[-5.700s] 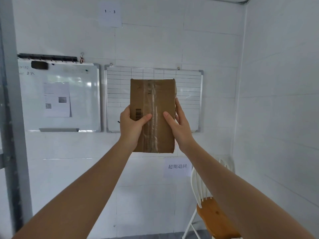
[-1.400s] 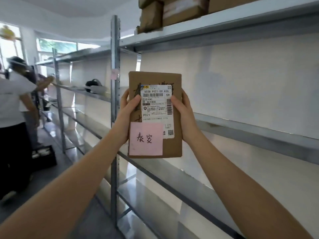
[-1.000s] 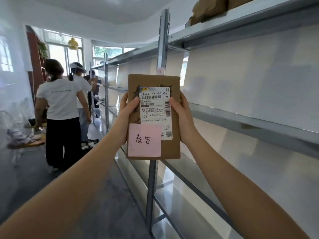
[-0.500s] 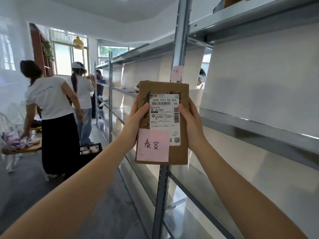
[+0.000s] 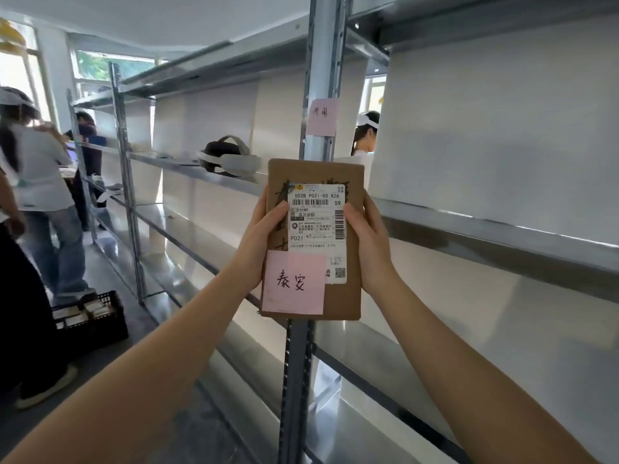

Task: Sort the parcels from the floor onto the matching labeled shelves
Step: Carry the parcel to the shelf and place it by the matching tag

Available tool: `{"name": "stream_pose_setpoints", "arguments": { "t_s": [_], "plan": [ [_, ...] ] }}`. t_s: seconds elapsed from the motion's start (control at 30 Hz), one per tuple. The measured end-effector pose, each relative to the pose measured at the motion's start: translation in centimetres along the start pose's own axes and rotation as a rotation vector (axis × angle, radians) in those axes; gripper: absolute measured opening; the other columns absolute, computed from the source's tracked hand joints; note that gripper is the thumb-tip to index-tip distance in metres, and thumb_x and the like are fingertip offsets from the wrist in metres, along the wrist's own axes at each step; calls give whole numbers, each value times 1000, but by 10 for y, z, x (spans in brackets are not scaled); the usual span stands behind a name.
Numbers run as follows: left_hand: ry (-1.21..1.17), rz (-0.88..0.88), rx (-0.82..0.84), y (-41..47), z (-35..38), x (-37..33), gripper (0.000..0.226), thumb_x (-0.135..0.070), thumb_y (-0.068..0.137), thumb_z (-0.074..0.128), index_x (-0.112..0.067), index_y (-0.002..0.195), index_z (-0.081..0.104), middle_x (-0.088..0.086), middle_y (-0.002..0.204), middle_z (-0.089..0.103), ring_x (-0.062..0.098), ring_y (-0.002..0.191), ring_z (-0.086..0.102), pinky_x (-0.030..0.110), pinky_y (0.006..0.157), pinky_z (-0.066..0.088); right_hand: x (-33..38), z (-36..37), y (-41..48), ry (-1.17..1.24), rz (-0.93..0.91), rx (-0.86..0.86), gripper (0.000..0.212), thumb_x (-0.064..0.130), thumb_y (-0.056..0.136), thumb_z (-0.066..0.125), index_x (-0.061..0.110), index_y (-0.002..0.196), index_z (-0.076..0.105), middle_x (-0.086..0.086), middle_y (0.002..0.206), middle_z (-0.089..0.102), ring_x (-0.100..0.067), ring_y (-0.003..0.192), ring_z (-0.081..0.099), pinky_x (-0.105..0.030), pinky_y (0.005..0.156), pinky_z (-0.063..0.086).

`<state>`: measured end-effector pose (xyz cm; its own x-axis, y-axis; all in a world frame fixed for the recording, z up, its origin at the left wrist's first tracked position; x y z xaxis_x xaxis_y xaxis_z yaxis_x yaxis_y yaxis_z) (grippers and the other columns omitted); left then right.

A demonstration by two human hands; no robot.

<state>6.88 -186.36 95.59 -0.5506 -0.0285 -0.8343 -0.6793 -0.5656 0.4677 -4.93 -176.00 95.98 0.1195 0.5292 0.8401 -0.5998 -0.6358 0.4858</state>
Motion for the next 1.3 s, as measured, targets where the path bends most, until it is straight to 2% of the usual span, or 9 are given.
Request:
{"name": "stream_pose_setpoints", "arguments": {
  "t_s": [0.2, 0.33, 0.5, 0.73, 0.87, 0.97, 1.1, 1.2, 1.3],
  "plan": [
    [-40, -103, 106, 31, -33, 22, 48, -23, 91, 49, -28, 138, 35, 1, 107, 70, 19, 88, 71, 29, 63, 58, -26, 13, 14, -79, 6, -166, 49, 21, 91, 58, 25, 139, 46, -4, 118, 67, -19, 99, 69, -30, 79, 57],
    [-93, -206, 142, 33, -49, 61, 51, -24, 88, 54, -27, 136, 38, 4, 109, 69, 19, 86, 71, 30, 63, 58, -59, 6, 2, -100, 56, -281, 49, 19, 90, 59, 27, 136, 46, -7, 121, 65, -23, 102, 67, -34, 82, 56],
    [-140, -357, 158, 23, -60, 123, 53, -25, 89, 53, -28, 139, 35, 10, 120, 64, 23, 95, 69, 33, 67, 58, -103, -18, -22, -127, 148, -378, 50, 19, 90, 60, 28, 137, 46, -6, 121, 65, -22, 101, 68, -36, 83, 56],
    [-211, -535, 149, 10, -47, 202, 47, -26, 91, 49, -29, 137, 37, 7, 103, 70, 20, 80, 72, 31, 58, 58, -157, -74, -40, -146, 288, -462, 52, 22, 88, 62, 26, 137, 47, -6, 121, 66, -23, 105, 67, -40, 88, 55],
    [-197, -619, 143, 12, -35, 244, 47, -28, 90, 50, -34, 135, 36, 10, 108, 68, 22, 81, 71, 34, 62, 59, -180, -109, -45, -127, 354, -538, 52, 21, 87, 64, 25, 137, 49, -7, 119, 68, -21, 99, 70, -29, 74, 58],
    [-177, -682, 153, 18, -25, 272, 46, -28, 91, 51, -33, 134, 36, 12, 109, 67, 24, 81, 70, 35, 65, 59, -192, -133, -46, -96, 384, -599, 50, 17, 88, 63, 22, 136, 50, -10, 117, 68, -21, 96, 70, -26, 69, 58],
    [-133, -736, 106, 33, -17, 304, 31, -27, 91, 51, -25, 121, 44, 10, 99, 68, 20, 71, 70, 29, 54, 58, -207, -160, -37, -113, 466, -620, 48, 21, 89, 62, 22, 135, 50, -8, 108, 71, -20, 89, 70, -27, 66, 57],
    [-84, -785, 80, 48, -17, 330, 43, -29, 90, 53, -10, 127, 45, 11, 96, 70, 21, 68, 70, 29, 53, 56, -224, -180, -25, -136, 553, -657, 49, 26, 88, 63, 19, 135, 50, -9, 103, 72, -21, 85, 70, -31, 68, 56],
    [-62, -840, 97, 58, -16, 353, 38, -28, 91, 50, -5, 120, 51, 8, 81, 74, 20, 61, 70, 28, 52, 57, -242, -201, -15, -145, 622, -706, 49, 29, 87, 64, 16, 133, 52, -13, 106, 72, -26, 86, 70, -32, 68, 55]
  ]
}}
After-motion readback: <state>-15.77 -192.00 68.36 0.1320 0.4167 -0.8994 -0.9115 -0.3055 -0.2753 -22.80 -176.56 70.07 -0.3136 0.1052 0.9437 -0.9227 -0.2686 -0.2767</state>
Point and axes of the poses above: each hand's wrist, its own y-axis towards the middle knuckle, its own z-axis out of the palm, x = y × z, the point moved 6 cm from there along y, towards the middle knuckle
